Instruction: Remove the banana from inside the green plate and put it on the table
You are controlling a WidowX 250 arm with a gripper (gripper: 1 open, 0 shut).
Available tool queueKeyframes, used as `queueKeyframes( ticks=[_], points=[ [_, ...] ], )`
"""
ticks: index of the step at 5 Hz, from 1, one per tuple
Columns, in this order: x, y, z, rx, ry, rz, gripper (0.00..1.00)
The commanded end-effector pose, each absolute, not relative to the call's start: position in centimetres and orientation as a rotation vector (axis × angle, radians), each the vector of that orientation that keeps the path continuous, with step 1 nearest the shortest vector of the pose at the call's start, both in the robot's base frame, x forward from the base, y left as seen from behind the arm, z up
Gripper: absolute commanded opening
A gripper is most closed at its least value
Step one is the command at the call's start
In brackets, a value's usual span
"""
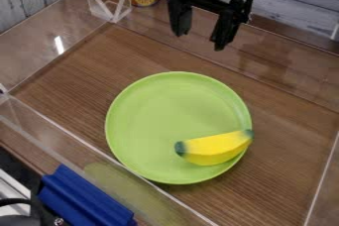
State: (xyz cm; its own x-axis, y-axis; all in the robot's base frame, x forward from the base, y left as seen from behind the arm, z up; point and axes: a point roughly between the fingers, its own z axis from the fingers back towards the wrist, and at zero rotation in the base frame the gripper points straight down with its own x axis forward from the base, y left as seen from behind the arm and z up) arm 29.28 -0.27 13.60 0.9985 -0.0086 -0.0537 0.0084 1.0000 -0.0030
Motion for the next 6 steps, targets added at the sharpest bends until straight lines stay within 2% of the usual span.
queueKeyframes(
  ticks=[1,4,6],
  points=[
    [28.5,-0.9,13.0,-0.004,0.071,-0.072,1.00],
    [24.3,-5.2,11.9,0.001,0.040,-0.472,1.00],
    [23.4,-6.5,9.7,0.007,0.021,-0.522,1.00]
  ],
)
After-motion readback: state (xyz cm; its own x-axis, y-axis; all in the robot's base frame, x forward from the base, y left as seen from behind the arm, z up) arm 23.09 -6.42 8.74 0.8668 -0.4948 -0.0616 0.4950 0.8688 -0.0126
